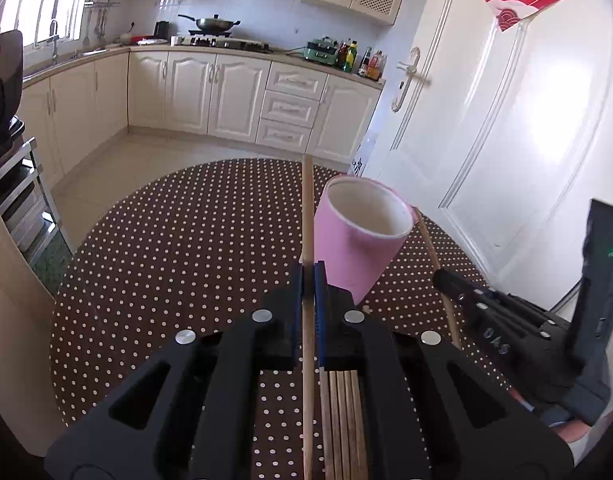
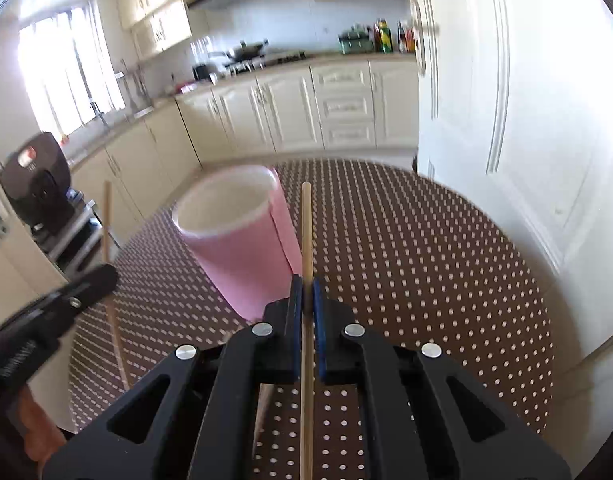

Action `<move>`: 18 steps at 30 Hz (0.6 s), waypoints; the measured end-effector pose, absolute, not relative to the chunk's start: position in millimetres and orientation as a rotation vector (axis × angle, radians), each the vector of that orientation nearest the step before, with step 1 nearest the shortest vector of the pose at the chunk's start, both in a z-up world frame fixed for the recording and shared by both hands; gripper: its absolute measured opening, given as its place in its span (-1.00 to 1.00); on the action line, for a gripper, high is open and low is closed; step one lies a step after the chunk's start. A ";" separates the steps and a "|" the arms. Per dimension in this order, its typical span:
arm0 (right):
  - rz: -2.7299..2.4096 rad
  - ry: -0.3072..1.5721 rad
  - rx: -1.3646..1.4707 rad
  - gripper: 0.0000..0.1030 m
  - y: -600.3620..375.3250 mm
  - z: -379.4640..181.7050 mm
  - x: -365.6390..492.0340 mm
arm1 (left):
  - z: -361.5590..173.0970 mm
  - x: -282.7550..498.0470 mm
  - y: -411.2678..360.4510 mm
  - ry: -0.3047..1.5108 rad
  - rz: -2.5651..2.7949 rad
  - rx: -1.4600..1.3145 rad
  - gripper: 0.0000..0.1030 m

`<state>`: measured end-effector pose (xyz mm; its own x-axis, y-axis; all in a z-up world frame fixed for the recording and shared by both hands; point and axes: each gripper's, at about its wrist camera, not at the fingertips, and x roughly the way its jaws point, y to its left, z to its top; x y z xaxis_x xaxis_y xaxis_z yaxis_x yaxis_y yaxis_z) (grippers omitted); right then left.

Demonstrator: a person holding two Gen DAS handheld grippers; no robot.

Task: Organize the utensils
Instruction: 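Carry the upright chopstick with the right gripper over the pink cup's opening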

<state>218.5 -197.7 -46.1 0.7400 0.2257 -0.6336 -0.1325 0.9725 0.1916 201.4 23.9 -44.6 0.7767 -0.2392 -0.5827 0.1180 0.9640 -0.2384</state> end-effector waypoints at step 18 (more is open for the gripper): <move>0.285 0.362 0.257 -0.92 -226.3 18.8 182.6 | 4.1 182.9 20.7 0.527 -0.210 -0.165 -0.88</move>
